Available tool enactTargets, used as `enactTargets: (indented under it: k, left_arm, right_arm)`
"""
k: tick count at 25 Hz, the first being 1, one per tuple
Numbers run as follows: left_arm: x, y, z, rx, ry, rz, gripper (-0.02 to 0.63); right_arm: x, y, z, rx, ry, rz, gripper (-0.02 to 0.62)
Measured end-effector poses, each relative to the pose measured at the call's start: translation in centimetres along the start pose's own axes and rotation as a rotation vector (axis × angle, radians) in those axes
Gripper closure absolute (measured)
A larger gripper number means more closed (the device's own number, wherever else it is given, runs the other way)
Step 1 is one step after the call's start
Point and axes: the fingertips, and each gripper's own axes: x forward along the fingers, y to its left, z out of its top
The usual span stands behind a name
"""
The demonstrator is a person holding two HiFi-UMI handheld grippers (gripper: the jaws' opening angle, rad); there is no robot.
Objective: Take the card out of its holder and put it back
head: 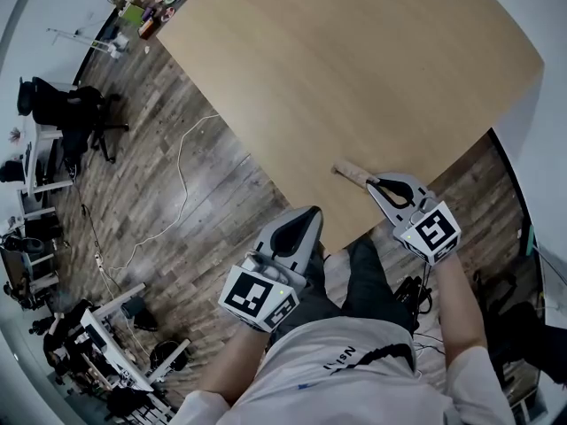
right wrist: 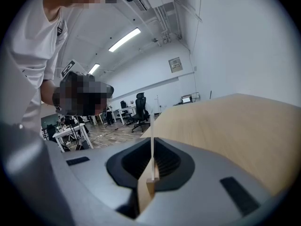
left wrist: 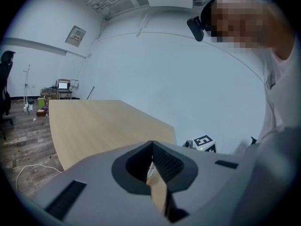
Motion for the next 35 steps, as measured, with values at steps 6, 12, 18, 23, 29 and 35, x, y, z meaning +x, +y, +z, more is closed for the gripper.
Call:
enactTargets:
  k: [6,12,18,23,29,35]
  left_arm:
    - [0.1,0.2,0.4,-0.003,0.004,-0.006,0.594]
    - [-0.1,0.4,0.5,0.001,0.005,-0.013,0.594]
    - [-0.1,0.2,0.3,0.004,0.005,-0.022,0.594]
    - [-0.4,0.2,0.4,0.01,-0.002,-0.039,0.594]
    - [-1.1,0.1,0.5,0.022,-0.018,-0.078,0.594]
    - [-2.2,-1.2,1.0,0.052,-0.015,-0.135,0.594]
  right_arm:
    - [0.4,0.0,-1.2,-0.013,0.06,-0.013,0.569]
    - [1.1,0.5,-1.8,-0.032,0.11,-0.027,0.569]
    - [1.4,0.5,-3.7,-0.019,0.189,-0.019,0.559]
    - [0.8,0.8,-3.3,-0.015,0.209,-0.042,0.514]
    - [-1.2,0.4,-1.5,-0.009,0.2,-0.183,0.514]
    - [-3.1,2.1,2.3,0.03,0.112,-0.309,0.514]
